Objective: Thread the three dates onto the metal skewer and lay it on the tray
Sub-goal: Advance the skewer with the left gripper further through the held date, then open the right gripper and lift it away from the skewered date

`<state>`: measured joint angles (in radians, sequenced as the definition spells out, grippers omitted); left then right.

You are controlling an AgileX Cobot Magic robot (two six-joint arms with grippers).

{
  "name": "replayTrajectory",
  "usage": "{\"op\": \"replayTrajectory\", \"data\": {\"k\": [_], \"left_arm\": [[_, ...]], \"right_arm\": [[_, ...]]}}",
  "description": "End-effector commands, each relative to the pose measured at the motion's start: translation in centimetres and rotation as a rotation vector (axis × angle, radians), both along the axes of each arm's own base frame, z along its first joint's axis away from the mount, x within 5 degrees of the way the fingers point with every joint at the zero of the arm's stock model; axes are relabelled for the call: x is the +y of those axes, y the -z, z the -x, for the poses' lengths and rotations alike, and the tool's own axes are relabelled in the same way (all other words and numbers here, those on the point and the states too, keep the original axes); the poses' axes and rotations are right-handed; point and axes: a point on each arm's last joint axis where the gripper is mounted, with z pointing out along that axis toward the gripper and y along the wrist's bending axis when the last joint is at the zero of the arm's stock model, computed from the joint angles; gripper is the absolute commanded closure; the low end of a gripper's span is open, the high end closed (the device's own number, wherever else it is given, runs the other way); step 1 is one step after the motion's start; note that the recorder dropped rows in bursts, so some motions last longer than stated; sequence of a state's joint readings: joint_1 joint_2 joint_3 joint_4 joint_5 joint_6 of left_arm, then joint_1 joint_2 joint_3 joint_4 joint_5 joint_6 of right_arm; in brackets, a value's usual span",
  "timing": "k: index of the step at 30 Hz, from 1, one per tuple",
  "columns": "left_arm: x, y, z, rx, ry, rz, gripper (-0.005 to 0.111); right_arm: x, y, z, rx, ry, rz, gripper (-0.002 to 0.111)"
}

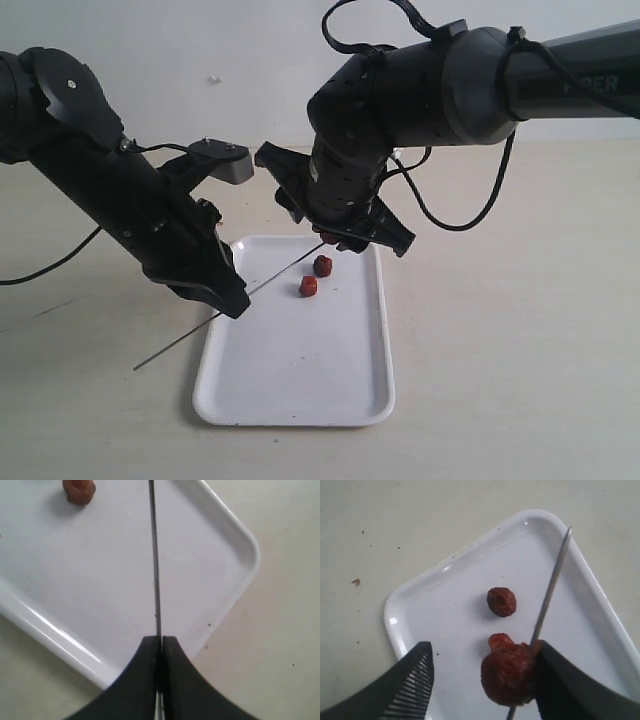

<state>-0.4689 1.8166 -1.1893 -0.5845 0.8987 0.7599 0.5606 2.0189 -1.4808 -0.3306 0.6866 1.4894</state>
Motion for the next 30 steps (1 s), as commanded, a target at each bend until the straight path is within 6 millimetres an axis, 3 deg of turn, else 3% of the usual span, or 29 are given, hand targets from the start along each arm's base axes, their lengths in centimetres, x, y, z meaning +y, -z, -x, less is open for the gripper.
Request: {"op": "replayTrajectory", "data": {"k": [1, 20, 26, 30], "left_arm": [[-0.5, -0.4, 0.2, -0.010, 0.043, 0.024, 0.107], [-0.5, -0.4, 0.1, -0.025, 0.037, 0.025, 0.107], [-0.5, -0.4, 0.1, -0.026, 0.036, 0.027, 0.107], [-0.5, -0.4, 0.1, -0.025, 0.035, 0.028, 0.107]], "right_arm": [[0.3, -0.2, -0.3, -0.042, -0.039, -0.002, 0.052], [-0.1, 0.2, 0.5, 0.060, 0.001, 0.026, 0.052], [-0.4, -2.0, 1.0, 0.032, -0.016, 0.026, 0.052], [-0.9, -2.1, 1.3, 0.055, -0.007, 0.065, 0.052]]}}
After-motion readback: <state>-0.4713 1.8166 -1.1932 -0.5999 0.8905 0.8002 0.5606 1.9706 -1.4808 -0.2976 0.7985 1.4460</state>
